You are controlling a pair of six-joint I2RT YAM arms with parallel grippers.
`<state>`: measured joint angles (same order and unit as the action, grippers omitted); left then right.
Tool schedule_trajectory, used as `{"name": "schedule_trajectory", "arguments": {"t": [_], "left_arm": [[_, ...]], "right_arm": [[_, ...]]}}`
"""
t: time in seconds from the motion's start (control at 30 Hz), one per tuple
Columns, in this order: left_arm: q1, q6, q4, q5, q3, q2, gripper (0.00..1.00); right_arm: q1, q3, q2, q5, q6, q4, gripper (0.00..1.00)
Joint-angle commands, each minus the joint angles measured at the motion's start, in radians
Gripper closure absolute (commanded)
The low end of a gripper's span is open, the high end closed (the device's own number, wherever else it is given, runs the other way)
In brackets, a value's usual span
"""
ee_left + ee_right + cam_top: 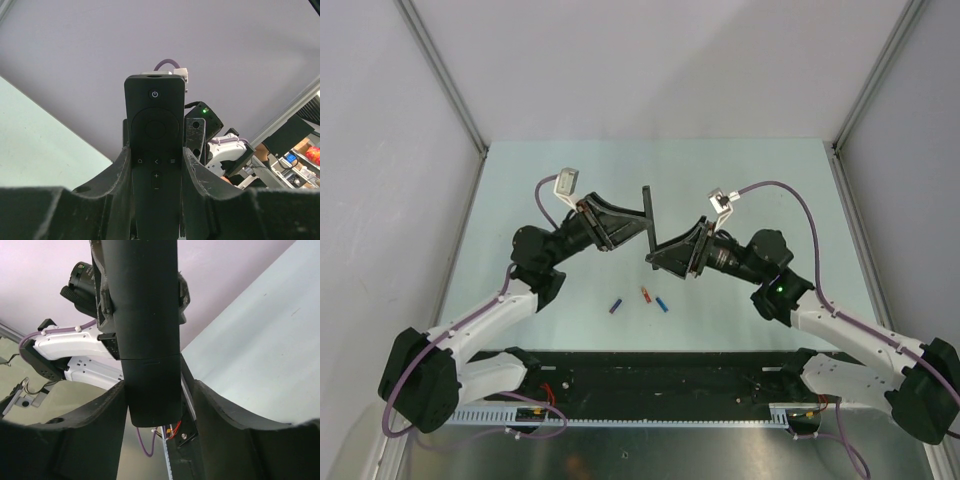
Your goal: Load the batteries into the remote control
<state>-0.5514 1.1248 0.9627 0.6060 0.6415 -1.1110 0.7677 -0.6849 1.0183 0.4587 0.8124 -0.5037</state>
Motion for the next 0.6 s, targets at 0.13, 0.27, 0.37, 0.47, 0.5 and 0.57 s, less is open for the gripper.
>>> {"name": "schedule_trajectory", "arguments": {"t": [0.13,0.27,0.37,0.47,0.5,0.57], "left_arm": [[-0.008,0.017,0.051,-0.023,-0.003,0.011,0.8],[-0.004,0.021,0.051,-0.032,-0.006,-0.001,0.33],[0.011,0.021,0.053,-0.035,-0.009,-0.01,0.17],[0.041,0.01,0.051,-0.052,-0.028,0.003,0.09],[0.048,0.006,0.051,-0.054,-0.034,0.008,0.0],[0.061,-0.026,0.025,-0.051,-0.049,0.028,0.0]], "right_arm": [[0.024,-0.025,-0.023,-0.003,-0.039,0.0,0.59],[0.054,-0.051,-0.058,-0.04,-0.097,0.1,0.65],[0.076,-0.067,-0.095,-0.087,-0.162,0.199,0.66],[0.099,-0.084,-0.136,-0.136,-0.217,0.304,0.67],[0.111,-0.093,-0.144,-0.158,-0.231,0.335,0.67],[0.13,-0.117,-0.153,-0.259,-0.283,0.46,0.67]]}}
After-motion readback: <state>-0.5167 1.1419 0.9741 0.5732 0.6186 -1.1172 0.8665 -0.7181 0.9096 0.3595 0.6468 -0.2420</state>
